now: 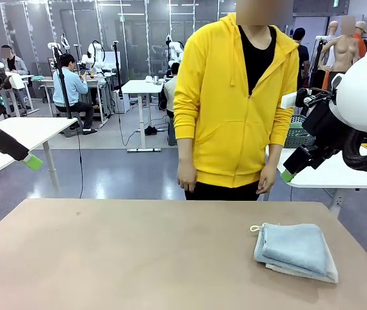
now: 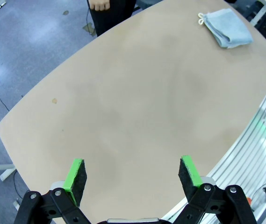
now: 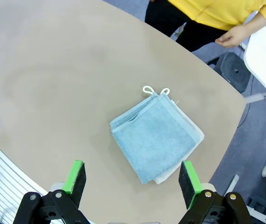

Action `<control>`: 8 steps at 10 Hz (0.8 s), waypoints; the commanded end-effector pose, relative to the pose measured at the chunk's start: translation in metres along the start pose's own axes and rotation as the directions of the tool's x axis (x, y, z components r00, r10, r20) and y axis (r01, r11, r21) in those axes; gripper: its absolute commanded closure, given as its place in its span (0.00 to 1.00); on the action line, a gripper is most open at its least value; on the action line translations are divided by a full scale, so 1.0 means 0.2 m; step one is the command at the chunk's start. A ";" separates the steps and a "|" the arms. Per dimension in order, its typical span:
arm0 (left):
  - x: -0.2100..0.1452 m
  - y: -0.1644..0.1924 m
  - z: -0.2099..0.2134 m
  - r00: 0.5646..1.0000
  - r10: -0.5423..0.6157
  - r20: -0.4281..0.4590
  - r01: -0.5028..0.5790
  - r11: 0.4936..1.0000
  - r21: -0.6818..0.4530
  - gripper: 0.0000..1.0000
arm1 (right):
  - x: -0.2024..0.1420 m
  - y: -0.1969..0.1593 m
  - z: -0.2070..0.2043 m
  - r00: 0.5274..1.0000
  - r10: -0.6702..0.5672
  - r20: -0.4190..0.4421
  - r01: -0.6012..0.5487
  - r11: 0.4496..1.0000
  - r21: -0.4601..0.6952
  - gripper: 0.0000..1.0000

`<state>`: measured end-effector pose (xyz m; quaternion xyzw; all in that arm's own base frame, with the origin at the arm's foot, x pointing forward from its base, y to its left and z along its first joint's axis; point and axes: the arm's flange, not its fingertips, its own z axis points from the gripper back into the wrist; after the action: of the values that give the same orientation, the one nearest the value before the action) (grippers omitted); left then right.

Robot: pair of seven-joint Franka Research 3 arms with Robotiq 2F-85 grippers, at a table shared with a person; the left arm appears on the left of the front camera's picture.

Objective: Fold the towels and place them in the basket.
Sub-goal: Stack the folded Towel with hook on the right side of the table.

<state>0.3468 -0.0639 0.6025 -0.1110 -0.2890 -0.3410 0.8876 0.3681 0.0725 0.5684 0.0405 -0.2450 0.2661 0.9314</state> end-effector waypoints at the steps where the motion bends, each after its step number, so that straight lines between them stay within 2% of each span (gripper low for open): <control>1: 0.00 0.00 0.00 1.000 0.000 -0.002 0.000 1.000 0.005 0.00 | 0.00 0.00 0.00 1.000 -0.005 -0.002 0.005 1.000 -0.002 0.00; 8: 0.00 0.00 0.00 1.000 0.000 -0.002 0.000 1.000 0.005 0.00 | 0.00 0.00 0.00 1.000 -0.005 -0.002 0.005 1.000 -0.002 0.00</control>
<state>0.3468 -0.0639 0.6025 -0.1110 -0.2890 -0.3410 0.8876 0.3681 0.0725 0.5684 0.0405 -0.2450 0.2661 0.9314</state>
